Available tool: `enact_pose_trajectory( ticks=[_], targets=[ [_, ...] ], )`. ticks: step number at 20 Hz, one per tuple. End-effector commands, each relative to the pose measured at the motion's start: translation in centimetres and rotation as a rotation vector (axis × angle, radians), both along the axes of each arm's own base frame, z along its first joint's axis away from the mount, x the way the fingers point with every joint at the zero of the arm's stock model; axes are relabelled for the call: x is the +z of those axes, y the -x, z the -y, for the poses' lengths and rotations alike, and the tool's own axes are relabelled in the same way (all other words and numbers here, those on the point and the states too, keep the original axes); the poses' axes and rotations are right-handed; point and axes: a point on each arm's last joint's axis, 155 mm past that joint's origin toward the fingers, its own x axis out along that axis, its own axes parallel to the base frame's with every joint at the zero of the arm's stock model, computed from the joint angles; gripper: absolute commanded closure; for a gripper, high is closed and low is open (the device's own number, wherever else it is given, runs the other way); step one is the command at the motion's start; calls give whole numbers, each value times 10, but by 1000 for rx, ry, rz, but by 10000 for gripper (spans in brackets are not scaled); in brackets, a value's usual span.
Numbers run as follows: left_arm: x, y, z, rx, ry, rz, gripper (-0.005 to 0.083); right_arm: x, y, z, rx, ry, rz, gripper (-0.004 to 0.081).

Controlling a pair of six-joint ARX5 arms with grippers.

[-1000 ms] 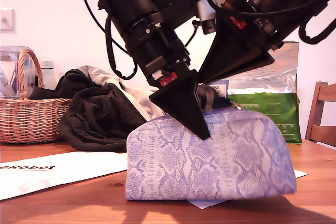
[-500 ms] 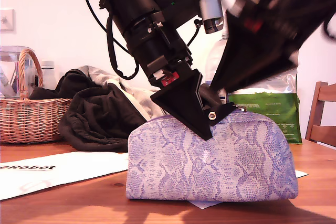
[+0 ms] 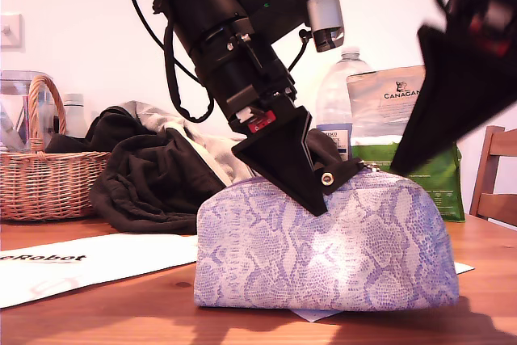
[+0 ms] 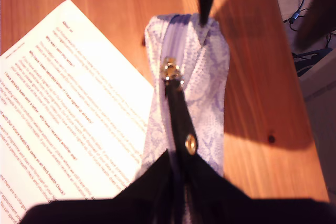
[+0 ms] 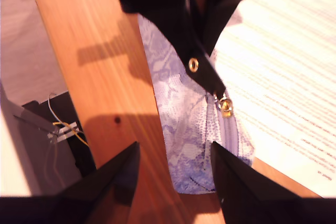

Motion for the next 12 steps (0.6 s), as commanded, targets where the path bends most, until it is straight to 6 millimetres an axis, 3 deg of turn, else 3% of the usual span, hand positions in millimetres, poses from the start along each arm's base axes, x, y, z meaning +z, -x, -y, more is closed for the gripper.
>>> enact_pose_trajectory(
  ticks=[1,5,12],
  targets=[
    [-15,5,-4,0,-26,-34,795,-3,-8,4,-14,4,1,379],
    [-15,5,-4,0,-27,-33,795,-12,-15,17,-54,-5,-58,324],
    [-15,4,-4,0,-27,-33,795,-22,-22,8,14,-14,-55,288]
  ],
)
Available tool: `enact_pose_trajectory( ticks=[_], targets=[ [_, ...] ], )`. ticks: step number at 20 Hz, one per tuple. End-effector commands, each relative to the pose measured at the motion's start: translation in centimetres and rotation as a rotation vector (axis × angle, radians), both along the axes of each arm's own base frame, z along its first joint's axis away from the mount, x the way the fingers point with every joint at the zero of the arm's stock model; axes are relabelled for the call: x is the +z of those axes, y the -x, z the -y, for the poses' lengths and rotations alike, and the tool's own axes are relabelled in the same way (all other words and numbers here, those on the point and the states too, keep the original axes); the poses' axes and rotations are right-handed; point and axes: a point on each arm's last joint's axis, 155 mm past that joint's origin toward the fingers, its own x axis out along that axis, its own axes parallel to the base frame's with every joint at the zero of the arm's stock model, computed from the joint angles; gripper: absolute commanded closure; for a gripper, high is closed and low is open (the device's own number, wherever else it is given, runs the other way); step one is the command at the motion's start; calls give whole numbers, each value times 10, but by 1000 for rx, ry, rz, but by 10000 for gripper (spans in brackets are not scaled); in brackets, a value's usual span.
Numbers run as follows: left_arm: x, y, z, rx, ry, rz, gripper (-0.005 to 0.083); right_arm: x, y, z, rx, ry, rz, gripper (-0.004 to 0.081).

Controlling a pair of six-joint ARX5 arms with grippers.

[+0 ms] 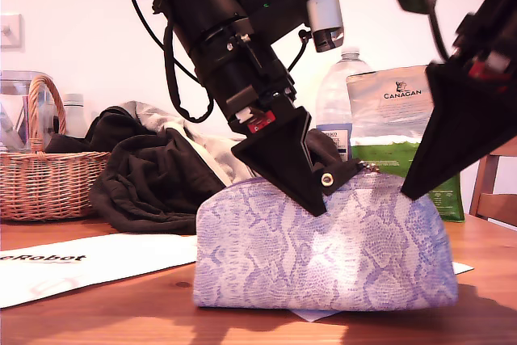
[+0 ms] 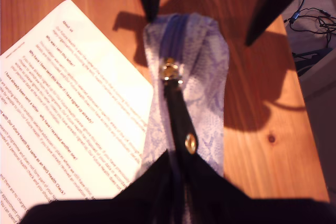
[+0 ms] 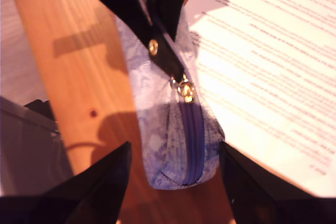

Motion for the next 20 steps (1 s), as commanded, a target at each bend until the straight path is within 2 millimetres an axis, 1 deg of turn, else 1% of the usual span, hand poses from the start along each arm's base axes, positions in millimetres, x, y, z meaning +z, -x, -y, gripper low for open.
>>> enact_pose_trajectory(
  ticks=[1,4,7,8,11,13,15,18,19,20],
  targets=[
    [-14,5,-3,-2,-24,-33,795,-12,-4,-4,10,10,-23,288],
    [-15,5,-4,0,-31,-32,795,-25,-10,-4,3,20,-43,309],
    [-15,3,-5,-6,-34,-19,795,-21,-13,-10,15,-5,-29,353],
    [-15,1,-4,-4,-35,-10,795,-21,-11,-10,17,-10,-37,402],
    [-14,-2,-1,-2,-20,6,795,-21,1,-15,39,-42,-95,641],
    [-13,-4,0,1,-14,12,785,-22,4,-16,44,-47,-107,767],
    [-10,-6,1,3,-9,18,719,-22,4,-15,43,-45,-108,783],
    [-2,-10,4,7,2,39,551,-22,4,-15,42,-45,-108,783],
    [2,-13,4,12,2,55,514,-22,4,-15,42,-44,-108,783],
    [5,-17,2,22,-5,78,496,-22,4,-15,41,-43,-107,783]
  ],
)
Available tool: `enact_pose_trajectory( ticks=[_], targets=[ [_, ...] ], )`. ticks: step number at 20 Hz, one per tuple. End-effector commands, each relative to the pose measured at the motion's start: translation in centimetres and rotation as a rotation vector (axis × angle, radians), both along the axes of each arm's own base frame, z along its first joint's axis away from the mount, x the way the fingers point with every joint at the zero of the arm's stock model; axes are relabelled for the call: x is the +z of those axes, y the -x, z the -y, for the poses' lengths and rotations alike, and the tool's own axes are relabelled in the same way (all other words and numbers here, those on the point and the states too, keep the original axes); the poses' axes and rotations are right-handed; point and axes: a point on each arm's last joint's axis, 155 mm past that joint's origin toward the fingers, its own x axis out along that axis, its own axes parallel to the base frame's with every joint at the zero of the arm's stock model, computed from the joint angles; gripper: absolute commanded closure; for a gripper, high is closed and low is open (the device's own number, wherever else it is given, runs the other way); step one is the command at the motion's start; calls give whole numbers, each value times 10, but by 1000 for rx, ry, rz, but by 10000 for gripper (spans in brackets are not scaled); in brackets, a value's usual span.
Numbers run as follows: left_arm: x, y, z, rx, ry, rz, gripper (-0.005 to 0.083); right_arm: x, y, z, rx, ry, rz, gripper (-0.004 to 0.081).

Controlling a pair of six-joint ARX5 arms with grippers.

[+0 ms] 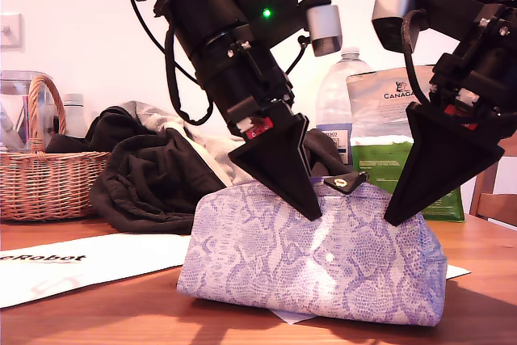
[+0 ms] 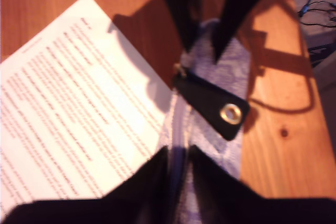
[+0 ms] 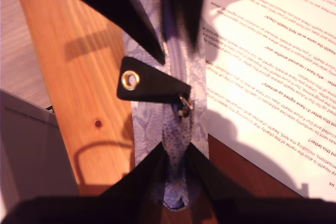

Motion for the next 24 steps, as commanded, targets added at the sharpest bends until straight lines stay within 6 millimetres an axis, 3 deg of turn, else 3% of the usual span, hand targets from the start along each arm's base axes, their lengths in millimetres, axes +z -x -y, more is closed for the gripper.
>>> enact_pose_trajectory(
  ticks=[1,5,9,11,13,15,18,24],
  targets=[
    [11,-7,2,7,5,51,495,-5,4,-2,13,3,-16,783],
    [33,-19,-11,50,-12,137,485,-5,4,-2,13,2,-16,783],
    [55,-13,-30,128,-38,138,502,-5,4,-2,13,2,-16,783],
    [65,-7,-42,213,-48,103,600,-5,4,-3,13,2,-15,783],
    [73,7,-52,289,-53,29,791,-5,4,-3,13,2,-15,783],
    [82,21,-48,375,5,-89,793,-4,4,-3,12,1,-14,783],
    [99,15,-31,473,138,-151,793,-4,3,-3,11,0,-10,783],
    [100,19,-24,657,461,-198,793,-5,0,0,0,14,-3,783]
  ],
)
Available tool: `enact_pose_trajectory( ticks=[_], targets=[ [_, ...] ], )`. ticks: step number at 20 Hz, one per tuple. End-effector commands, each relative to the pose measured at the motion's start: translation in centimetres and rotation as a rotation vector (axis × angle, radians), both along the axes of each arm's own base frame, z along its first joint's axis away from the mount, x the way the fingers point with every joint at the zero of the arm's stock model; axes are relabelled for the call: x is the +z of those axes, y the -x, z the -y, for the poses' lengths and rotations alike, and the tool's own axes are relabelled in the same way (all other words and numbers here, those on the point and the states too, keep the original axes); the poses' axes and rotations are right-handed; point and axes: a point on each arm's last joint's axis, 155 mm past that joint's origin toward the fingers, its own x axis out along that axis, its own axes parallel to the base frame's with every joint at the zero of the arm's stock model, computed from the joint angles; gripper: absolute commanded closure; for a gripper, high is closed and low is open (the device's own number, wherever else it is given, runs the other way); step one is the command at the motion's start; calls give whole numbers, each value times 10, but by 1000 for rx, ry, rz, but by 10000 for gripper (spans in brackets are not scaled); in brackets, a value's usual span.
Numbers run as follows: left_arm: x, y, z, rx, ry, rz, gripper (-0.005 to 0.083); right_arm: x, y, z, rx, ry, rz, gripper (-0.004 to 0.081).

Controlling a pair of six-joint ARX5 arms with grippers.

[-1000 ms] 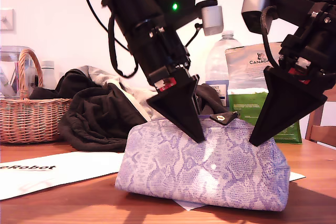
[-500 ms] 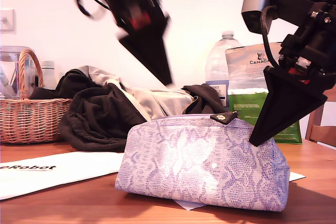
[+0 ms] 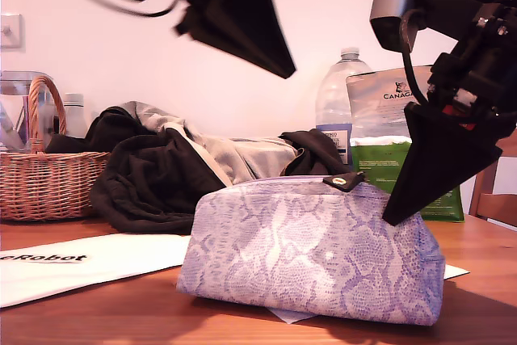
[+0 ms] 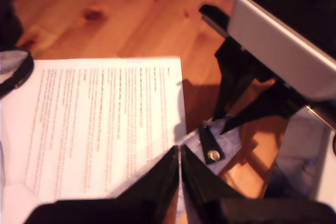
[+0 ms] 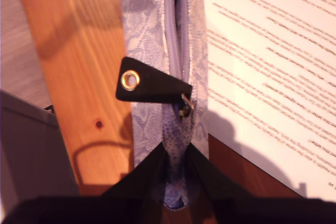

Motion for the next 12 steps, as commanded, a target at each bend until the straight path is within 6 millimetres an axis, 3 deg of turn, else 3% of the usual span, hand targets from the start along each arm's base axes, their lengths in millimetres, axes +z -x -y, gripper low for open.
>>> enact_pose_trajectory(
  ticks=[1,8,12],
  targets=[
    [-7,5,1,44,115,5,793,-5,1,0,0,9,-10,783],
    [16,23,-16,239,627,-128,793,-5,0,0,-1,9,-6,783],
    [-7,17,-21,430,726,-408,793,-4,0,0,-1,8,-3,783]
  ],
)
